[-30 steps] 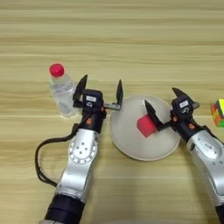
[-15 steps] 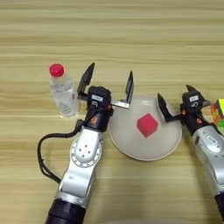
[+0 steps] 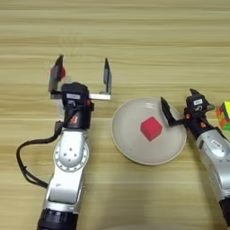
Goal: Move the objects on the table
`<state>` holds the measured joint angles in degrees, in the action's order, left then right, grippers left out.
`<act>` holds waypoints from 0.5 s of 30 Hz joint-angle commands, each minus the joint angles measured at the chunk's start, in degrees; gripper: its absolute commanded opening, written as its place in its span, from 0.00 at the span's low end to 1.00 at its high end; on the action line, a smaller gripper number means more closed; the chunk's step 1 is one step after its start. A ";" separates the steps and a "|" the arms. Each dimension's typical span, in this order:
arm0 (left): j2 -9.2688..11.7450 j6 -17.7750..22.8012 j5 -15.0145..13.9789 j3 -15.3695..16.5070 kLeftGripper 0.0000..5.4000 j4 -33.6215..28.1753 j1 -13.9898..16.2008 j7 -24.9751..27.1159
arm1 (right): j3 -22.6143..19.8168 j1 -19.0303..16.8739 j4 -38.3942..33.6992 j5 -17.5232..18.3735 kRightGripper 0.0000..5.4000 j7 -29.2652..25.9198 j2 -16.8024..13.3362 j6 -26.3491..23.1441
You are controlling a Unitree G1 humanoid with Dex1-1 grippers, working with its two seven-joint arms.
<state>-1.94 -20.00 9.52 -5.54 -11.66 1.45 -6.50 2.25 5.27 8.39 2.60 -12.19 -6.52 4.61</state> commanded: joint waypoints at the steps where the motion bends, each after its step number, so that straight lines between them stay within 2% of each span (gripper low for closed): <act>1: 0.47 1.61 0.09 2.83 1.00 -0.40 0.14 -1.34 | -0.14 0.46 0.05 0.44 1.00 -0.41 0.27 0.58; 6: 1.29 2.04 -1.01 5.82 1.00 0.53 -0.29 -1.55 | 0.01 0.35 0.21 0.23 1.00 -0.62 0.47 0.68; 15: 2.02 3.86 -1.50 7.25 1.00 4.98 -1.26 -0.65 | 0.11 0.07 -0.02 0.05 1.00 -0.76 0.60 0.59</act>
<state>-0.60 -17.94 8.57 1.64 -8.17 0.99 -7.90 2.31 5.27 8.39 2.55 -12.93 -6.13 4.80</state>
